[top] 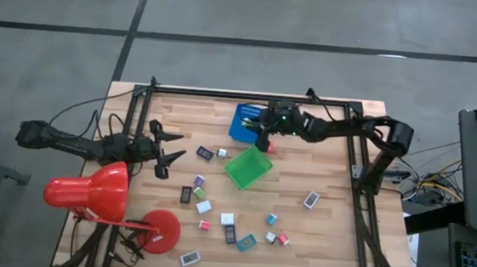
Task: Pick & Place Office items
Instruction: Put the right small green charger adapter into the blue bin
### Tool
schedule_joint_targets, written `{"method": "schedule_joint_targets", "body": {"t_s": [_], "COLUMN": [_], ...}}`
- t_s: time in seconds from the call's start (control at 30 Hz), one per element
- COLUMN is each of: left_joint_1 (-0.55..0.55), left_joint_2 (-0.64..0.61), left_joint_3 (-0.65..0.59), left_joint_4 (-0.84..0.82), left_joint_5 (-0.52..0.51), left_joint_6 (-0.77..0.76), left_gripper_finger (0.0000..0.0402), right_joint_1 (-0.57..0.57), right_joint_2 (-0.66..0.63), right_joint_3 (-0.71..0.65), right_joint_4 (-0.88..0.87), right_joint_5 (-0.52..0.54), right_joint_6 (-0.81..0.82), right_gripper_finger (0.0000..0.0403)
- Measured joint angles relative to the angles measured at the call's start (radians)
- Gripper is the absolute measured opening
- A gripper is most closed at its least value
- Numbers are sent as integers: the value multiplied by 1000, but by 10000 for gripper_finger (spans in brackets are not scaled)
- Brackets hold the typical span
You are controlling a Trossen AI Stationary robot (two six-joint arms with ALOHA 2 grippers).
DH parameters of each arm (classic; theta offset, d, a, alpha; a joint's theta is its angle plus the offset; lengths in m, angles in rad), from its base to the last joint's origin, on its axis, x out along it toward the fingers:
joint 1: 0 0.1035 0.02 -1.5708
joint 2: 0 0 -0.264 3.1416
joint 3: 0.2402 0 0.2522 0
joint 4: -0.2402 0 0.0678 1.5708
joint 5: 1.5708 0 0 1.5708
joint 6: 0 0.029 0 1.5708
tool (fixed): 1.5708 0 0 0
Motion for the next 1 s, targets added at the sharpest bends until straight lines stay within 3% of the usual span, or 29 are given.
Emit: {"method": "schedule_joint_targets", "body": {"t_s": [0.67,1.0], "left_joint_1": [0,0], "left_joint_2": [0,0], "left_joint_3": [0,0], "left_joint_4": [-26,-26], "left_joint_5": [2,2], "left_joint_6": [0,0], "left_gripper_finger": [239,239], "right_joint_1": [-36,-35], "right_joint_2": [127,125], "right_joint_3": [193,182], "right_joint_4": [-349,-356], "right_joint_5": [17,16], "right_joint_6": [-13,-10], "right_gripper_finger": [117,117]}}
